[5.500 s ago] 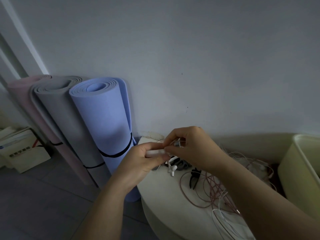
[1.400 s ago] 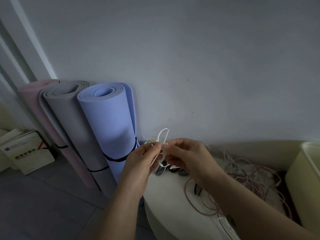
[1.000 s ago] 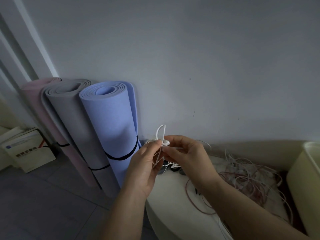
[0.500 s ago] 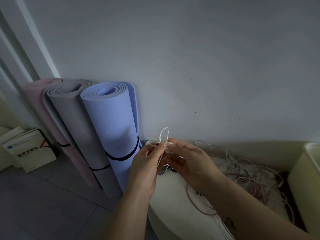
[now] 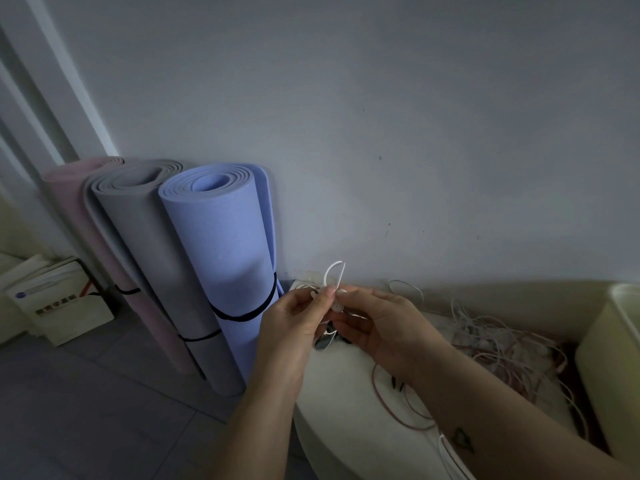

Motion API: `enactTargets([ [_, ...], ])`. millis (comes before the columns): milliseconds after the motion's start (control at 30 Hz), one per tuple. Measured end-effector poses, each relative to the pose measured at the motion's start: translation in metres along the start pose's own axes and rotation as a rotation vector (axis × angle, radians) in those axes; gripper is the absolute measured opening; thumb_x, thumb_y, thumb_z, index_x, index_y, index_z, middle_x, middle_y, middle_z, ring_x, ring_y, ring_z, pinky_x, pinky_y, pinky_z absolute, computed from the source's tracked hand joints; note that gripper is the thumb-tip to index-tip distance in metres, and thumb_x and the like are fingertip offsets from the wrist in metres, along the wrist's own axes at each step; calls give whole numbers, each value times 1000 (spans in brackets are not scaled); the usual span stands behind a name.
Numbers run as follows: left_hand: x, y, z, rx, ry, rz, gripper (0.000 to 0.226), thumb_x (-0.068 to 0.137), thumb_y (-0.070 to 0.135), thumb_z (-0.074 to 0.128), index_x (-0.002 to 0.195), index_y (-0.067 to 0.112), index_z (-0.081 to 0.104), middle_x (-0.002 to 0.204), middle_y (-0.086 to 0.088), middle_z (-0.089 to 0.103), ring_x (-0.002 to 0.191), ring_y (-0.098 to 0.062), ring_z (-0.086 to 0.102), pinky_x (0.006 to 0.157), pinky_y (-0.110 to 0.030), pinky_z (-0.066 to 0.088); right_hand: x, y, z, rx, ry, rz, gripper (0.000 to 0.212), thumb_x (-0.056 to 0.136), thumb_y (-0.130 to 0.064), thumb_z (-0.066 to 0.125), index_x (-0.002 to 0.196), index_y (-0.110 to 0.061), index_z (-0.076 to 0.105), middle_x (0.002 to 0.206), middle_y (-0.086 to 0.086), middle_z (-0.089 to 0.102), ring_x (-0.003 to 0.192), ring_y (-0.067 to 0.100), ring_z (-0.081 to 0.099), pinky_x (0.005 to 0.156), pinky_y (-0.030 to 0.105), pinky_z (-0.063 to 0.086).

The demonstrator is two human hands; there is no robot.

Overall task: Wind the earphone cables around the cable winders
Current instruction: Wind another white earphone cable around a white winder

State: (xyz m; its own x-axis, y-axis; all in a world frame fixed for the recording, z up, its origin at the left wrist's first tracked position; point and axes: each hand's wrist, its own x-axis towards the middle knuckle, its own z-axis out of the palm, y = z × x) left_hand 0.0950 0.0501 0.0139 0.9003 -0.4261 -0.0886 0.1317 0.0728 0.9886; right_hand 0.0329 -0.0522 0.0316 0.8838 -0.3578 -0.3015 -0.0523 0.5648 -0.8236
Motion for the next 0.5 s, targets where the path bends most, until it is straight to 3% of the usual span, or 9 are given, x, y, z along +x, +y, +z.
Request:
enactTargets([
  [200, 1, 1, 1, -18, -53, -10, 19, 77, 35, 75, 69, 18, 73, 76, -9, 71, 75, -19, 61, 77, -35, 49, -1, -4, -2, 47, 29, 66, 12, 85, 2, 59, 77, -3, 67, 66, 8, 67, 57, 14, 65, 53, 20, 54],
  [367, -3, 3, 0, 2, -86, 47, 37, 58, 51, 76, 76, 19, 75, 84, -19, 70, 79, -23, 59, 77, -38, 48, -1, -7, -6, 21, 9, 76, 12, 84, 2, 59, 76, -3, 66, 65, 7, 65, 56, 13, 64, 55, 19, 55],
  [500, -6, 6, 0, 48, -71, 109, 40, 60, 50, 71, 79, 15, 73, 85, -22, 68, 77, -22, 60, 75, -37, 49, 0, -7, -8, -11, -27, 75, 7, 82, -1, 62, 80, -4, 68, 71, 8, 66, 60, 13, 65, 60, 20, 55],
])
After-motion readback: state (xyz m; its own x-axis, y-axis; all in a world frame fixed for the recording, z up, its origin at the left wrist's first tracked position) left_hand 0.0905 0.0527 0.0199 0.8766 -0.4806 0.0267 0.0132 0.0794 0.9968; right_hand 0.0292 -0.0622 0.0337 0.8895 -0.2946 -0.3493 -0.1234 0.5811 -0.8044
